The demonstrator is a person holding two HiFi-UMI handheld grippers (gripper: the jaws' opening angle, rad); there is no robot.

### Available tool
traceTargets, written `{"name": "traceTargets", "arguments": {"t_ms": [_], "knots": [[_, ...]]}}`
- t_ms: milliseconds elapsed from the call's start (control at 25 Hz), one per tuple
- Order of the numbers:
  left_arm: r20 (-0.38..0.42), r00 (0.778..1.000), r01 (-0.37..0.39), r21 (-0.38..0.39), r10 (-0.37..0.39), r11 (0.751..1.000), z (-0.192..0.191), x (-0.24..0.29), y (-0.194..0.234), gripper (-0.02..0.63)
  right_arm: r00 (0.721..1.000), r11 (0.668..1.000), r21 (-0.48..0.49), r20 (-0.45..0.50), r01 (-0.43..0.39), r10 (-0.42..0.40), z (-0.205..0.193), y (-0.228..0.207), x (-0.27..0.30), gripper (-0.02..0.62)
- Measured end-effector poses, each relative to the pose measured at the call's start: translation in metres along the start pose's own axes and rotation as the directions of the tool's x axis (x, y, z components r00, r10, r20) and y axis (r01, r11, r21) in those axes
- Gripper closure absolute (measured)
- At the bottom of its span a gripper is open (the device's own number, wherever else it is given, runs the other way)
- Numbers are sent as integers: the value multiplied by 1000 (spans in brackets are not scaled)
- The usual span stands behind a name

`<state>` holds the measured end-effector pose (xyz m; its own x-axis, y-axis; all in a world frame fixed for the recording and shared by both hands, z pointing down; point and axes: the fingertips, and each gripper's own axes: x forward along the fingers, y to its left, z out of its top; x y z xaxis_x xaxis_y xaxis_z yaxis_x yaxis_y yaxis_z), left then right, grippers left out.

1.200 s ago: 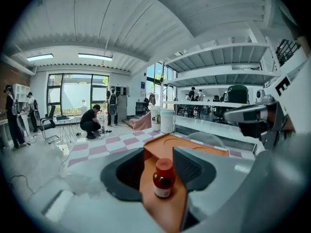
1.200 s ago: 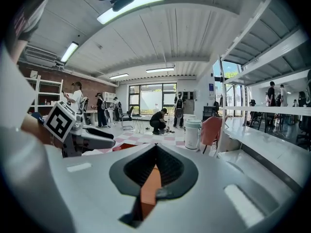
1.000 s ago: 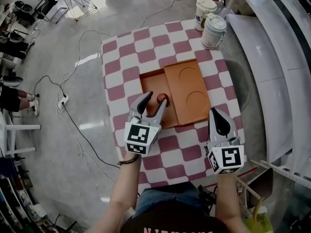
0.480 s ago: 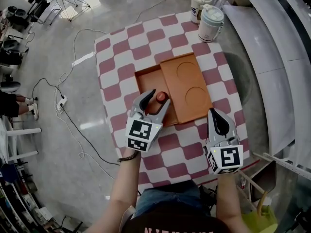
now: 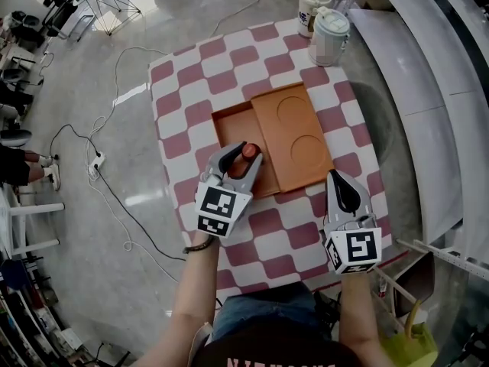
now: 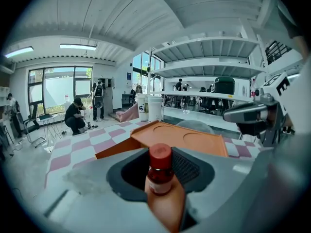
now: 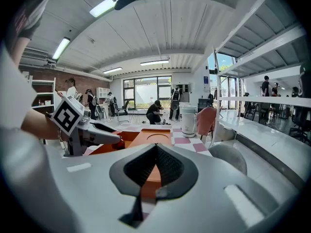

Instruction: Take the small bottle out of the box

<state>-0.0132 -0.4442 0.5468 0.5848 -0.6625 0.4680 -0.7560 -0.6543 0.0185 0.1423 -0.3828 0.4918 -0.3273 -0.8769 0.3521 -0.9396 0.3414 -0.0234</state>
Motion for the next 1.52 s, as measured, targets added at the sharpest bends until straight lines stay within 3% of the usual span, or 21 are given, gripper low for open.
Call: {"name": "traceTargets", "arguments": {"t_ms": [480,880,1520], "knots": [[77,996,-48,27,46,998,49,-32,-1,457,996,1000,-24,94,6,-3,41,0,-26,594],[161,980,-127,39,119,991,94,-74,3,457,985,999,-40,172,-20,27,85,4,-41,594],[331,914,-234,-46,235,971,141,-166,15,457,956,994,-98,286,-44,71,130,38,-68,595]]}}
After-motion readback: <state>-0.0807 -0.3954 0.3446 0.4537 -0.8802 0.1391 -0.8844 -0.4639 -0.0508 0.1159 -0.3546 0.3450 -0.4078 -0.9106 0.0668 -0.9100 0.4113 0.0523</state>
